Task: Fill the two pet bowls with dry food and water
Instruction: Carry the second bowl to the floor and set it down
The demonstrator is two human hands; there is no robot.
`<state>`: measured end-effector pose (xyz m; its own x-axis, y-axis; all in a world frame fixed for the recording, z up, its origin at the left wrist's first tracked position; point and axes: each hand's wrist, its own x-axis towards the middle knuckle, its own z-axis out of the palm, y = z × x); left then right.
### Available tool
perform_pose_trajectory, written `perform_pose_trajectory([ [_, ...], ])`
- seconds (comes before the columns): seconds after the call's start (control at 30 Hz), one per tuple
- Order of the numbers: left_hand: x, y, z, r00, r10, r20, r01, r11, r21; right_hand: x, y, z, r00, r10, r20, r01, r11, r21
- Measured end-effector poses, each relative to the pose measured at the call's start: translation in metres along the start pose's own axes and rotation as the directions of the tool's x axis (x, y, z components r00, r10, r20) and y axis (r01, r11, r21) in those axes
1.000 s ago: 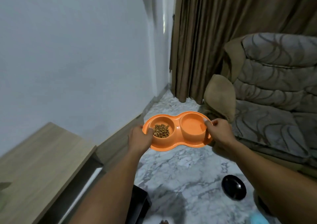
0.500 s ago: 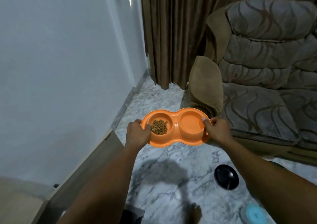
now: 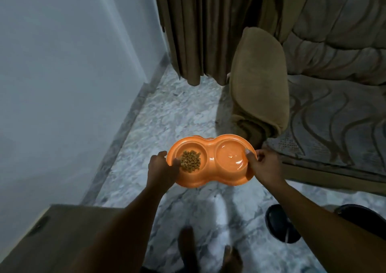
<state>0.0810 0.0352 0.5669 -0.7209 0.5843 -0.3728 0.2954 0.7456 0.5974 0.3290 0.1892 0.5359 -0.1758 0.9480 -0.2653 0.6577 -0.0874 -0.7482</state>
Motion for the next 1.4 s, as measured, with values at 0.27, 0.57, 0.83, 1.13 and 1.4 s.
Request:
perform_pose_trajectory([
  [0.27,0.149,-0.104,0.146,0.997,0.013,0.076,-0.019,0.997,0.070,0.108,0.137,0.147,1.000,0.020,-0.004,-0.020,1.000,-0.003],
  [0.57,0.298,-0.224,0.280,0.963,-0.082,0.255,0.055,0.992,0.110,0.203,0.288,0.313,0.999,0.039,0.003,-0.038,0.998,-0.050],
  [0.83,0.382,-0.276,0.362,0.943,0.012,0.334,-0.068,0.985,0.158,0.251,0.367,0.393,0.995,0.096,-0.037,-0.097,0.995,-0.037],
  [1.13,0.388,-0.299,0.390,0.952,-0.016,0.307,-0.037,0.985,0.166,0.257,0.396,0.418,0.975,0.223,-0.013,-0.223,0.969,-0.110],
  [1.4,0.388,-0.304,0.398,0.960,0.043,0.277,-0.097,0.978,0.184,0.262,0.395,0.422,0.971,0.241,-0.002,-0.239,0.961,-0.137],
])
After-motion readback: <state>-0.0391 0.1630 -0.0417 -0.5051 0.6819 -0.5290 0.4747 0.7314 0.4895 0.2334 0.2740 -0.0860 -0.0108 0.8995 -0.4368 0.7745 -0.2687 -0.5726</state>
